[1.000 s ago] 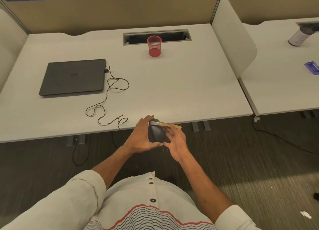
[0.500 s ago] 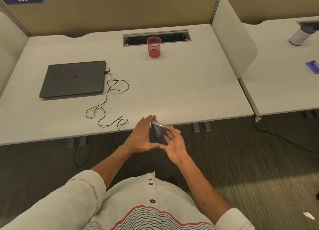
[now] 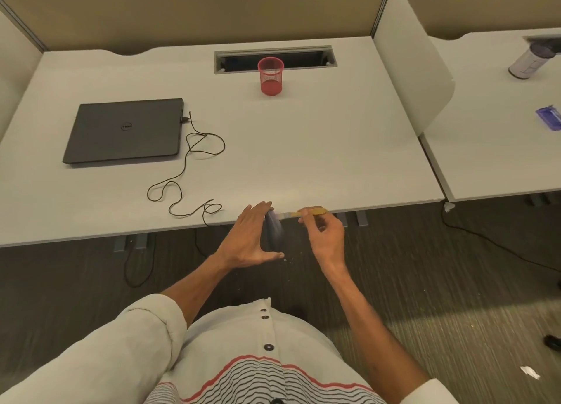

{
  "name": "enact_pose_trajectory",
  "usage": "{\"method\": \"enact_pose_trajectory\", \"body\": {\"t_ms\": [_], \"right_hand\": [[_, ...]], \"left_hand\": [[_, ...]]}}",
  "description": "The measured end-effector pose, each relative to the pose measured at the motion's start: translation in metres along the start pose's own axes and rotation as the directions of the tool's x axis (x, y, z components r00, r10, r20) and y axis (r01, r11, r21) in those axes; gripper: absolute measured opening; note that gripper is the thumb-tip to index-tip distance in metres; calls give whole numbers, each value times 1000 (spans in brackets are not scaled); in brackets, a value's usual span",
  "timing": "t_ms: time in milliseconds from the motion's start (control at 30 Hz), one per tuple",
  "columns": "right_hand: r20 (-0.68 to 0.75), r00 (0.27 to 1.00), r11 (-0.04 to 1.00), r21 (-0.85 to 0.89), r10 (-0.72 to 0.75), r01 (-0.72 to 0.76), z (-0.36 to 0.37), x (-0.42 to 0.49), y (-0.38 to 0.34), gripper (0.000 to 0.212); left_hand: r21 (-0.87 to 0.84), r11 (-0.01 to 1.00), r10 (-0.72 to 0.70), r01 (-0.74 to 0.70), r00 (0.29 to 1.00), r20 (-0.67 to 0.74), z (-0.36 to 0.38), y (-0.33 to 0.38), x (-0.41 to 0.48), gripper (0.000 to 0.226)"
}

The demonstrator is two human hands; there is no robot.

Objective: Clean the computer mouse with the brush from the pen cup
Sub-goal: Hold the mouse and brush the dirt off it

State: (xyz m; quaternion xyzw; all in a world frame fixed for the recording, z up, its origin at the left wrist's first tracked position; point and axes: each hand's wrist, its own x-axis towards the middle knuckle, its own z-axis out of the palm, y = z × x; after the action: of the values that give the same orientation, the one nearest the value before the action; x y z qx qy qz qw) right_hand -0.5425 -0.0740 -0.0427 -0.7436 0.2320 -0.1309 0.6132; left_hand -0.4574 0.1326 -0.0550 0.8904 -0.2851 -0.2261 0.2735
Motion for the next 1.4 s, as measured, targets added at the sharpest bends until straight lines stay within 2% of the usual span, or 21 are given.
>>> {"method": "enact_pose_trajectory", "body": {"t_ms": [67, 133, 367, 467, 667, 867, 1100, 1200, 1400], "right_hand": [[8, 995, 982, -159, -98, 98, 0, 1, -2, 13], [18, 991, 952, -274, -135, 135, 5, -1, -5, 16], [38, 969, 837, -497, -244, 230, 7, -14, -4, 16], [53, 972, 827, -516, -229, 223, 4, -19, -2, 12], [162, 980, 806, -561, -119, 190, -1, -27, 5, 19], [41, 982, 889, -419, -184, 184, 6, -22, -12, 15], [103, 966, 821, -511, -236, 255, 7, -34, -2, 14], [157, 959, 804, -523, -238, 285, 2, -41, 0, 22], [81, 944, 826, -466, -318, 318, 10, -34, -12, 12]], "left_hand": [[22, 1000, 4, -4, 1000, 12, 1, 0, 1, 128], [45, 999, 12, -12, 1000, 18, 3, 0, 1, 127], [83, 996, 20, -22, 1000, 24, 4, -1, 2, 127], [89, 996, 27, -29, 999, 25, 3, -2, 1, 126], [73, 997, 8, -10, 1000, 22, 4, -4, -2, 125], [107, 994, -2, -2, 999, 37, 4, -6, -3, 127], [118, 993, 1, -2, 1000, 5, 4, -4, -4, 127], [101, 995, -3, 4, 1000, -11, 5, -4, -7, 126], [119, 993, -10, 11, 1000, -8, 5, -4, -8, 126]]}}
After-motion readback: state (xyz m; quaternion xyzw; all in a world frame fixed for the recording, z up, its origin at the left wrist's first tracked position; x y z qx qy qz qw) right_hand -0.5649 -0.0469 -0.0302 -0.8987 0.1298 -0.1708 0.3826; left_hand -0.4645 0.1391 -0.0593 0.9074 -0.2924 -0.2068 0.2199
